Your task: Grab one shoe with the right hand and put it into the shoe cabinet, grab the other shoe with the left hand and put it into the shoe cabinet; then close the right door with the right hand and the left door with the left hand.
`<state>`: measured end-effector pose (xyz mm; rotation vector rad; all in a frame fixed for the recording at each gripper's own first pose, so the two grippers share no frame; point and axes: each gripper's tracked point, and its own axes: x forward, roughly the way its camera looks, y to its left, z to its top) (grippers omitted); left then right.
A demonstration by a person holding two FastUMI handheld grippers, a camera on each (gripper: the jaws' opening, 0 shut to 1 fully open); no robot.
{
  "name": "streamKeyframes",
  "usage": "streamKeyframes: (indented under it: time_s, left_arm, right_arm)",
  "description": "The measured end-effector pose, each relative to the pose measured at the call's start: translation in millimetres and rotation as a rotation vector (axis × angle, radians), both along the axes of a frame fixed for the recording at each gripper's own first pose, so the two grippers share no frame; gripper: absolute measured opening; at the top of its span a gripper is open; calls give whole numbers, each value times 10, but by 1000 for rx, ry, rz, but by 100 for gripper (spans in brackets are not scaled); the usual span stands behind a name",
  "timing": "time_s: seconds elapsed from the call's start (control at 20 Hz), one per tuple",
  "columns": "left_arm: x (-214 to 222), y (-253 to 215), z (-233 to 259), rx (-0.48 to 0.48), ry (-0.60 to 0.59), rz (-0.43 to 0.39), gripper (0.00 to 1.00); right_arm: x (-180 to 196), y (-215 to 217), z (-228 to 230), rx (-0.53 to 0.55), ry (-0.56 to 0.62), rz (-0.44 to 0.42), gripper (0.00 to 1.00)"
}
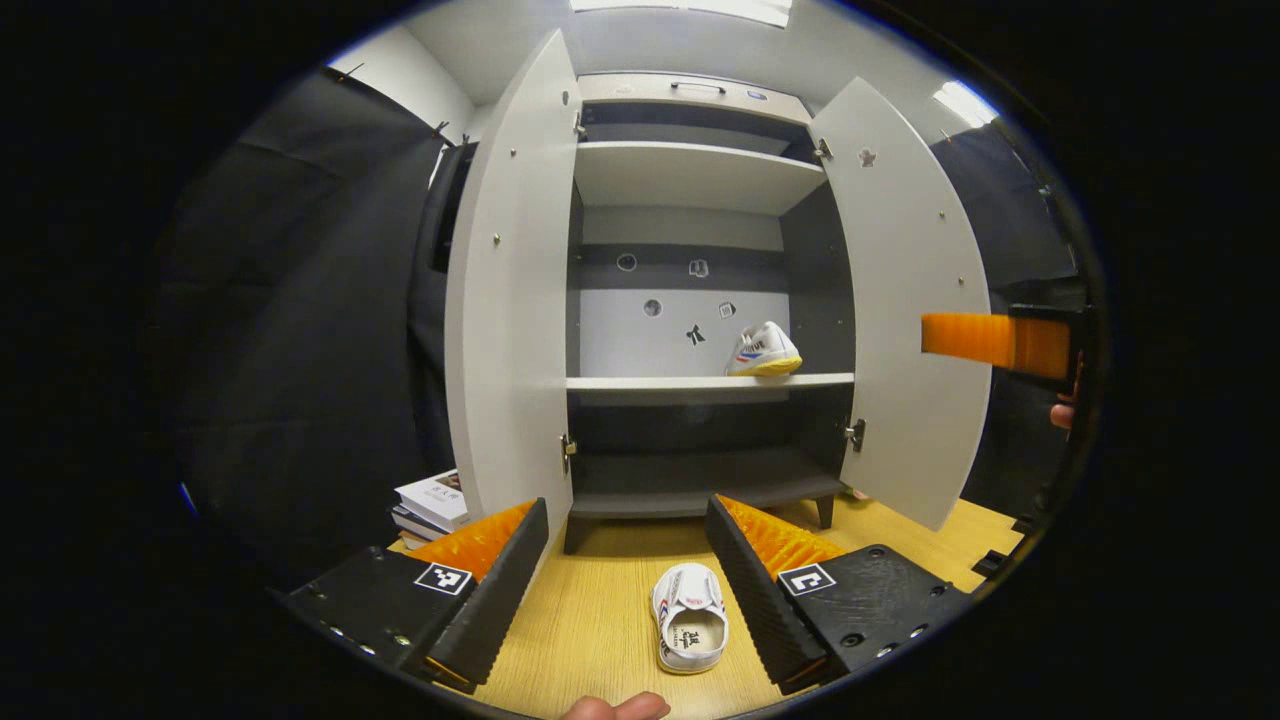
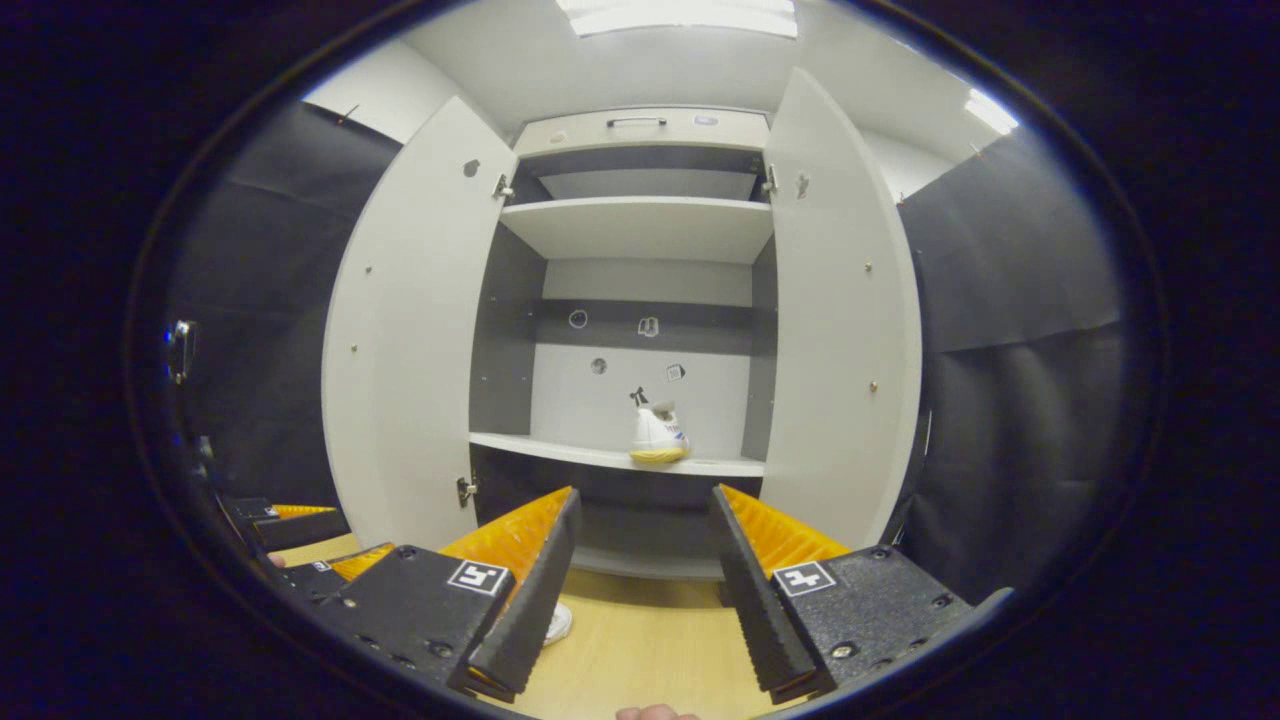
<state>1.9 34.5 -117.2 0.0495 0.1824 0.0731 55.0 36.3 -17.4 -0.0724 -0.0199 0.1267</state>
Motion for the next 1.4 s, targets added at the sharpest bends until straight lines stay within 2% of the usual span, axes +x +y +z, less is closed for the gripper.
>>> streamKeyframes:
  time_s: [0.05, 0.2, 0.25, 0.3, 0.65, 0.95, 1.4]
  left_arm:
    - [-7, -49, -58, -7, 16, -10, 95]
    - [-11, -159, -266, -20, 67, -31, 95]
    - [-10, -181, -368, -17, 95, -34, 100]
    - [-19, -190, -474, -15, 122, -35, 95]
    - [-147, -273, -999, 22, 252, -49, 96]
    - [-56, -307, -1433, 21, 330, -76, 97]
    - [243, -72, -2128, -1, 472, -30, 97]
  right_arm:
    - [-29, -1, 17, 10, -11, 5, 84]
    - [-97, -52, 13, 26, -22, 6, 98]
    - [-125, -65, 2, 28, -22, 10, 100]
    - [-145, -93, -2, 27, -25, 6, 100]
    - [-237, -230, -174, 19, 3, -3, 100]
    - [-192, -323, -411, 34, 71, -10, 100]
    - [-8, -366, -591, 27, 124, -22, 100]
